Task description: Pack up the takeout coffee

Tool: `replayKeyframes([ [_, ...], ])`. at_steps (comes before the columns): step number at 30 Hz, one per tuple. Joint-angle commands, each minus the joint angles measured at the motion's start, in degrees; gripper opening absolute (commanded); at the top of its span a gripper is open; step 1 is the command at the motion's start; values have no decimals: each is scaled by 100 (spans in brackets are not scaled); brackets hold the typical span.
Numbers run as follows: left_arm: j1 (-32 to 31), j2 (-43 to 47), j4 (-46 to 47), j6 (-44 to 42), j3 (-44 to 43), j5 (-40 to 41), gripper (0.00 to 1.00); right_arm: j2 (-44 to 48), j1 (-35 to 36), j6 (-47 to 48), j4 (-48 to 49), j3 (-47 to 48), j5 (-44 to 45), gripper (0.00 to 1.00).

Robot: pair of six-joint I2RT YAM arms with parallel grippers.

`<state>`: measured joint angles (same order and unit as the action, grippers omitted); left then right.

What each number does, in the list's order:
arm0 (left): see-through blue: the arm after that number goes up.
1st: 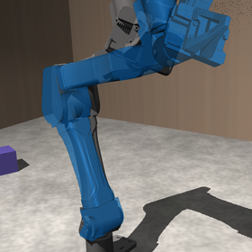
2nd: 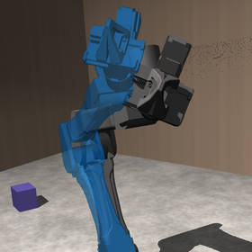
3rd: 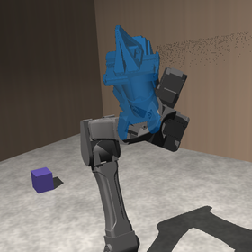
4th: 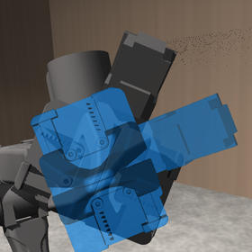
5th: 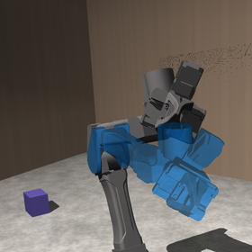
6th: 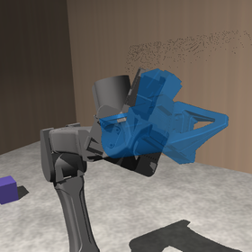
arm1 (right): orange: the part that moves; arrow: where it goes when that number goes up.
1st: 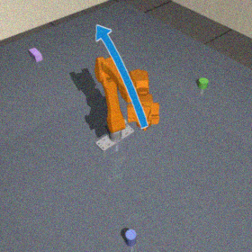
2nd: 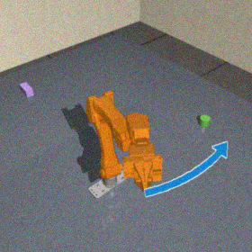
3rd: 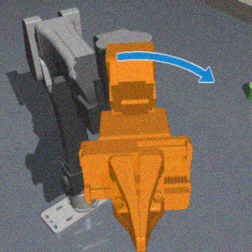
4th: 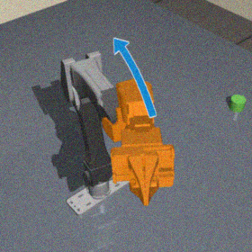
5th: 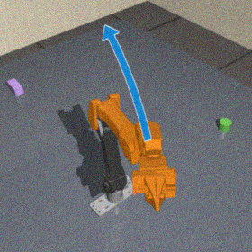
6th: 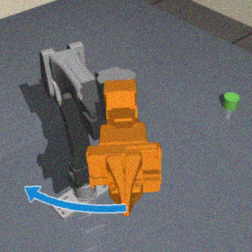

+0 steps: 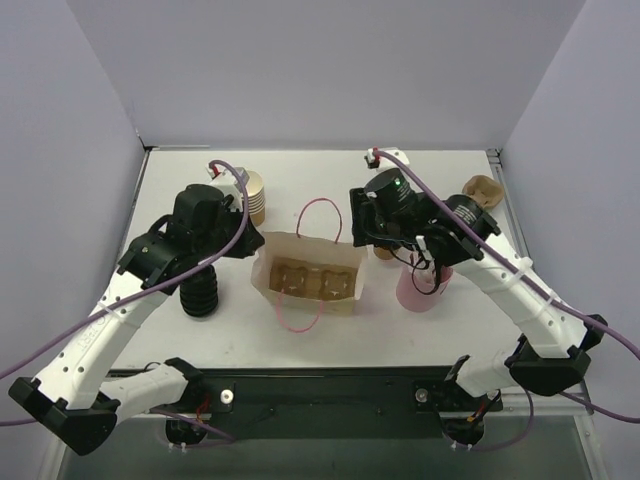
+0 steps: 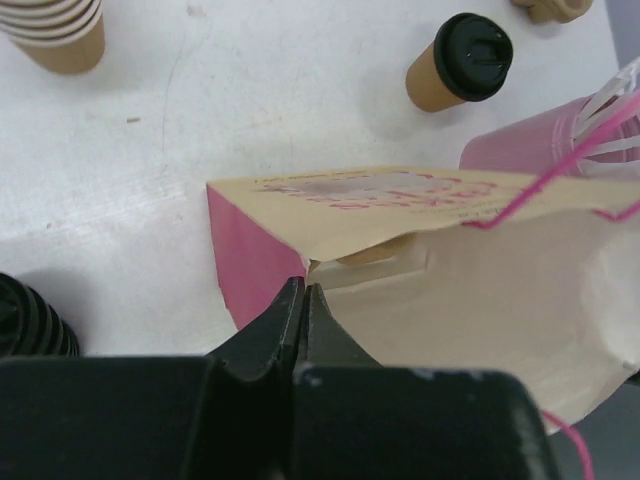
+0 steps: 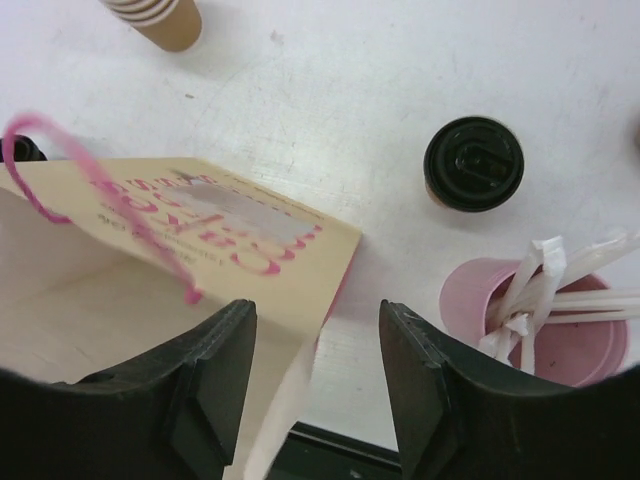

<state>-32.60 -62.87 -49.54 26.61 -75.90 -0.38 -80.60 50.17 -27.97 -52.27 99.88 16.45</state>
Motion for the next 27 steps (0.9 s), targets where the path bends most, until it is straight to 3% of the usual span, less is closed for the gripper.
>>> replayKeyframes([
  [1,-18,538,1664,-613,503,-418,0,474,-69,212,-134,348,403,55],
  [6,-18,1188,2132,-1008,1120,-665,0,852,-60,142,14,226,693,68],
  [18,-18,1699,1983,-886,1552,-595,0,985,-104,511,323,94,517,67],
  [24,-18,1901,1913,-842,1744,-656,0,326,-788,836,507,470,333,67],
  [27,-18,2024,1878,-807,1841,-665,0,-122,-1517,1213,692,436,-342,70],
])
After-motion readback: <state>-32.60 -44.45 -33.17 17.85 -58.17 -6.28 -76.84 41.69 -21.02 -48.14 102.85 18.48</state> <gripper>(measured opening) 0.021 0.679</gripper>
